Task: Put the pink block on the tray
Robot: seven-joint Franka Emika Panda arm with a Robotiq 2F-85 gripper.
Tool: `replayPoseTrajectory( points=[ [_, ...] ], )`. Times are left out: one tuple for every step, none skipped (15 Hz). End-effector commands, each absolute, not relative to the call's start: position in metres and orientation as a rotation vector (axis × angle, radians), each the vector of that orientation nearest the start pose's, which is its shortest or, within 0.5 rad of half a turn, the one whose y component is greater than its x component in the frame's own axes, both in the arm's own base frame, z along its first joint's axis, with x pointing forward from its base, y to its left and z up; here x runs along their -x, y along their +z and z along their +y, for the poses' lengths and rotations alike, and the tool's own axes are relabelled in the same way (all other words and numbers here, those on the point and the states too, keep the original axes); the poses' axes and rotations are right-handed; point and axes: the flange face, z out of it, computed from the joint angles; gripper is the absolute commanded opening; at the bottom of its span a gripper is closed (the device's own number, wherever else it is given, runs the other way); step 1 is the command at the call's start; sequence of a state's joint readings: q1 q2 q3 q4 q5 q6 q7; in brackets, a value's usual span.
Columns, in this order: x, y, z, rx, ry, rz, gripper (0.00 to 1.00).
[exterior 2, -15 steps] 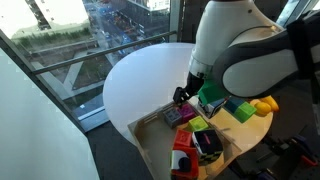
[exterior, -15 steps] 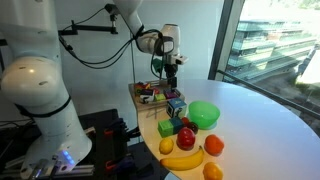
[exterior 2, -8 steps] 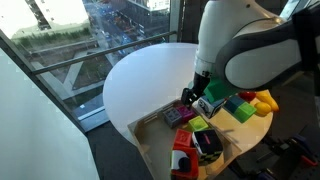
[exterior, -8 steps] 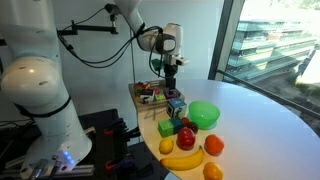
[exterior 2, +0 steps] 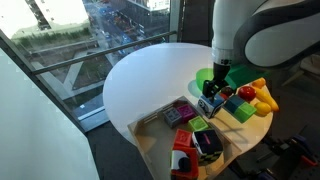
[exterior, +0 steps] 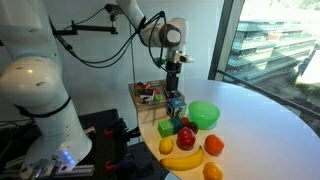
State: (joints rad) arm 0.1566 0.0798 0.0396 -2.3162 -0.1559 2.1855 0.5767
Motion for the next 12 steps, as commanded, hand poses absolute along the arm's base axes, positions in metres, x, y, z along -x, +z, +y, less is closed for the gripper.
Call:
replayPoseTrajectory(
  points=[
    [-0.469,0.309,0.058,3.341,0.306,0.539,1.0],
    [-0.466,0.311,0.049,3.351,0.331,0.554,1.0],
    [-0.461,0.314,0.039,3.358,0.364,0.565,1.0],
    [-0.457,0.317,0.03,3.364,0.396,0.575,1.0],
    [-0.452,0.321,0.022,3.363,0.429,0.578,1.0],
    [-0.447,0.325,0.015,3.362,0.456,0.578,1.0],
    [-0.442,0.329,0.007,3.356,0.479,0.571,1.0],
    [-0.438,0.333,0.0,3.348,0.505,0.562,1.0],
    [-0.432,0.339,-0.007,3.342,0.52,0.546,1.0],
    [-0.428,0.343,-0.014,3.338,0.53,0.533,1.0],
    [-0.423,0.349,-0.021,3.333,0.53,0.517,1.0],
    [-0.418,0.355,-0.027,3.328,0.528,0.501,1.0]
  ],
)
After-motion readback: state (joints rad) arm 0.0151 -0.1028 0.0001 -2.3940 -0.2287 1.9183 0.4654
